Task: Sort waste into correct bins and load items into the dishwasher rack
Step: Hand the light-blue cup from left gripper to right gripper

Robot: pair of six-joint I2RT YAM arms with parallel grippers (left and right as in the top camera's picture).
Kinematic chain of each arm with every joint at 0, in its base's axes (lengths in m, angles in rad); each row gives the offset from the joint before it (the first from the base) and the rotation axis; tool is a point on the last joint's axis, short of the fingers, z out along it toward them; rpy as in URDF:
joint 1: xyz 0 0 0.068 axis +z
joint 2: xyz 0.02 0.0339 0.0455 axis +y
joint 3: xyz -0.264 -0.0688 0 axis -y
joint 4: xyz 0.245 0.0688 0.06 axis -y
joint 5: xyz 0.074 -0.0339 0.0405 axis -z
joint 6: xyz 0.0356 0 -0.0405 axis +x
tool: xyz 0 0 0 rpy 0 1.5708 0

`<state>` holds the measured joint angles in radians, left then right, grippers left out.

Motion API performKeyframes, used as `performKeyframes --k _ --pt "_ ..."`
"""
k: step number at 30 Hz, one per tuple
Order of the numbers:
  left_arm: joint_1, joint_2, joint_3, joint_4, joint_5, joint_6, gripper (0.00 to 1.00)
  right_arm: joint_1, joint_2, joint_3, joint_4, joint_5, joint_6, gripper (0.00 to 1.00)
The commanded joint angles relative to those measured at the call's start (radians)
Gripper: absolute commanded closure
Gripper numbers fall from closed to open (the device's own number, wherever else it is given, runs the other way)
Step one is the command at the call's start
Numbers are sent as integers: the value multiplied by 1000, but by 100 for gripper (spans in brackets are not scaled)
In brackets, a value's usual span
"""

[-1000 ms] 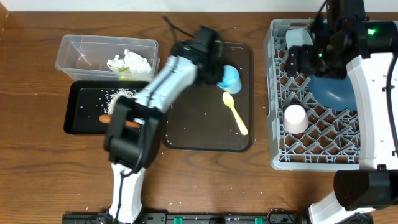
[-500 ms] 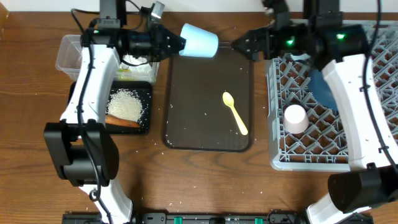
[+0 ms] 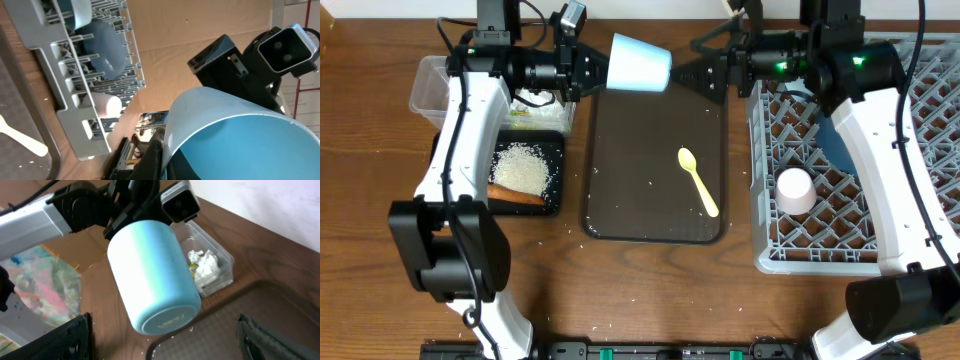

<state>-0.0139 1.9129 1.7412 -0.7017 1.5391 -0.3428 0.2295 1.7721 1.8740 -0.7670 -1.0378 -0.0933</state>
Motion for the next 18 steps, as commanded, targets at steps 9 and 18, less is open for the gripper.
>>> performKeyframes --k 9,18 --pt "-23 -159 17 -2 34 -49 94 86 -1 -5 64 -55 -72 10" --pt "-73 -163 8 -2 34 -48 94 84 -1 -4 173 -214 -72 17"
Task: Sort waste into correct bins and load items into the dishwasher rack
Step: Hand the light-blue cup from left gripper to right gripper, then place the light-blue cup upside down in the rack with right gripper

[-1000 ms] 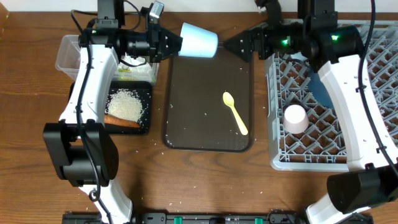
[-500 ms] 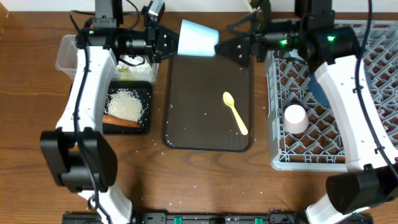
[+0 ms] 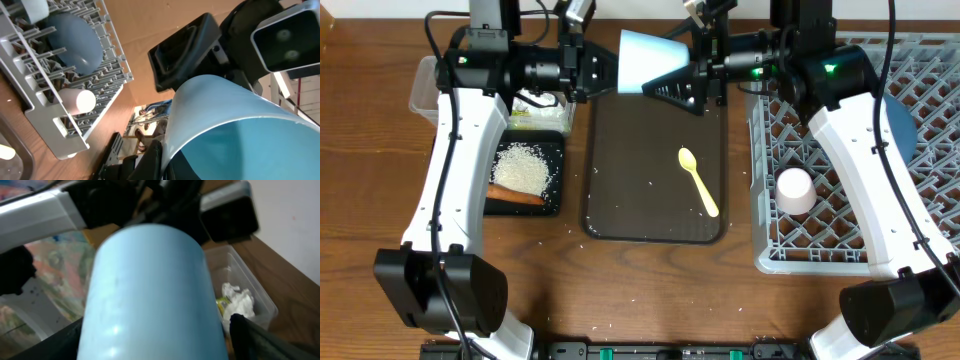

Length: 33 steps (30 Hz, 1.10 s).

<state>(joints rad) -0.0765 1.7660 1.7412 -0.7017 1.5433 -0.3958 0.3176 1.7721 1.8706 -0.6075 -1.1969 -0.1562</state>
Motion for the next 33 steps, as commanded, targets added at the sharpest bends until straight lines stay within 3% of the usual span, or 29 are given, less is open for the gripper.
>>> performKeyframes --k 1,4,11,21,33 --pt "-10 -16 7 -2 30 5 94 -7 -1 -1 13 -63 -9 18" --pt "-9 -15 7 -2 30 5 94 -9 -1 -1 13 -75 -9 21" --pt "-9 -16 7 -1 30 5 90 -10 -1 -1 13 -80 -9 41" --pt "-9 -16 8 0 29 6 84 -64 -1 -1 -17 -72 -5 45" --pt "-6 -15 7 -2 -196 9 74 -304 -2 -1 -354 171 2 46"
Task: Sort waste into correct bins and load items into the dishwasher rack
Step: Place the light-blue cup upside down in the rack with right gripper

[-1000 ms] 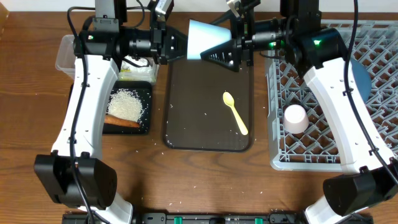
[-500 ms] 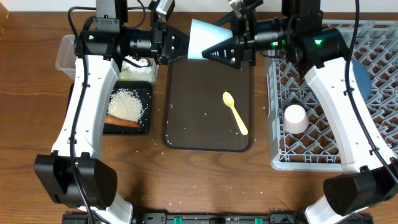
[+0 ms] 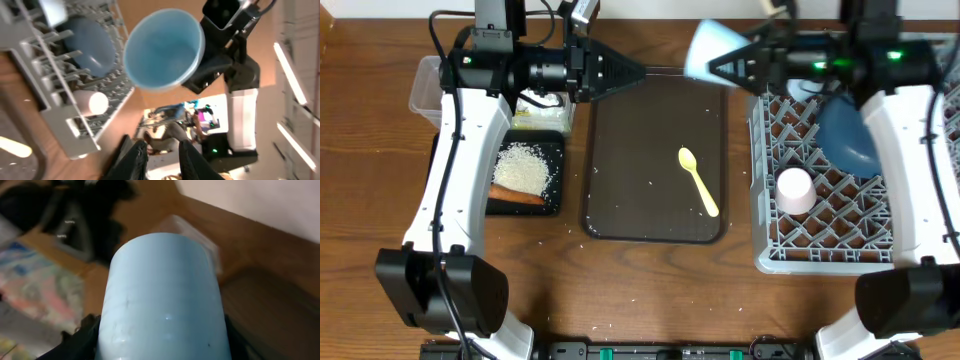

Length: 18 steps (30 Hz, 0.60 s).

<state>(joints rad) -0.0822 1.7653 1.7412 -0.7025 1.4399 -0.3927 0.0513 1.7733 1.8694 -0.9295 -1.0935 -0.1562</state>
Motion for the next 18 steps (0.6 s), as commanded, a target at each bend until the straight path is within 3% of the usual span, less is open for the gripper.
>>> performKeyframes --k 1,7,12,18 --pt "-1 -14 7 -1 -128 6 74 -55 -3 0 -64 91 2 46" --pt "-1 -14 0 -56 -385 28 71 -119 -16 1 -299 328 33 46" --pt "-1 -14 -3 -186 -701 63 71 -161 -43 2 -520 573 55 45" --pt "-1 -14 -12 -304 -1028 63 71 -245 -69 1 -679 698 56 48"
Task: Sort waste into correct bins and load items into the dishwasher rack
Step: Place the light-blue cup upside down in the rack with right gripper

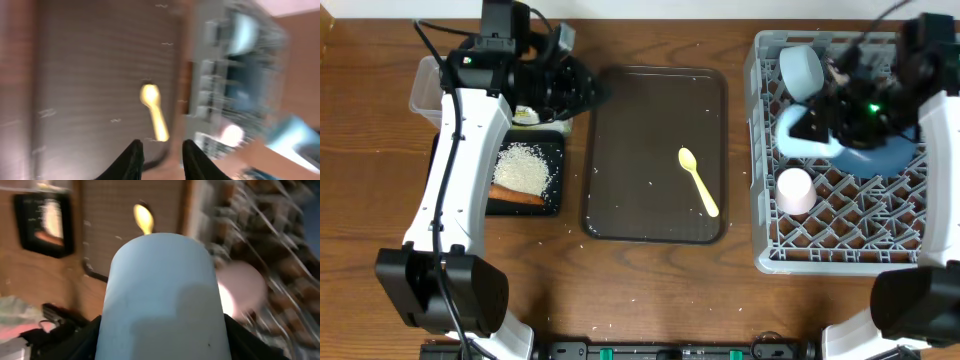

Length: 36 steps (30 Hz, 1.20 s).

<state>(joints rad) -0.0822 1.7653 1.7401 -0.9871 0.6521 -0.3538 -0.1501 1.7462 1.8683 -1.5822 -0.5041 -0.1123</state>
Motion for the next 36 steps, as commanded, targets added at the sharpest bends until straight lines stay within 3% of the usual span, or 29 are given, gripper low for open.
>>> performKeyframes --k 1,9,21,29,32,36 --pt "-1 -14 -16 -29 -273 24 71 -61 -47 2 -47 136 22 49" --pt "-3 -11 -49 -48 -359 24 71 -127 -49 -39 -116 494 243 47" --pt "-3 24 -69 -48 -359 28 71 -125 -48 -367 92 560 323 47" --pt "-3 27 -69 -48 -359 27 71 -125 -47 -483 256 556 360 46" --pt "-3 27 -69 -48 -359 27 71 -124 -46 -511 270 555 364 39" --pt "-3 27 -69 -48 -359 27 71 -125 -45 -522 280 548 370 21"
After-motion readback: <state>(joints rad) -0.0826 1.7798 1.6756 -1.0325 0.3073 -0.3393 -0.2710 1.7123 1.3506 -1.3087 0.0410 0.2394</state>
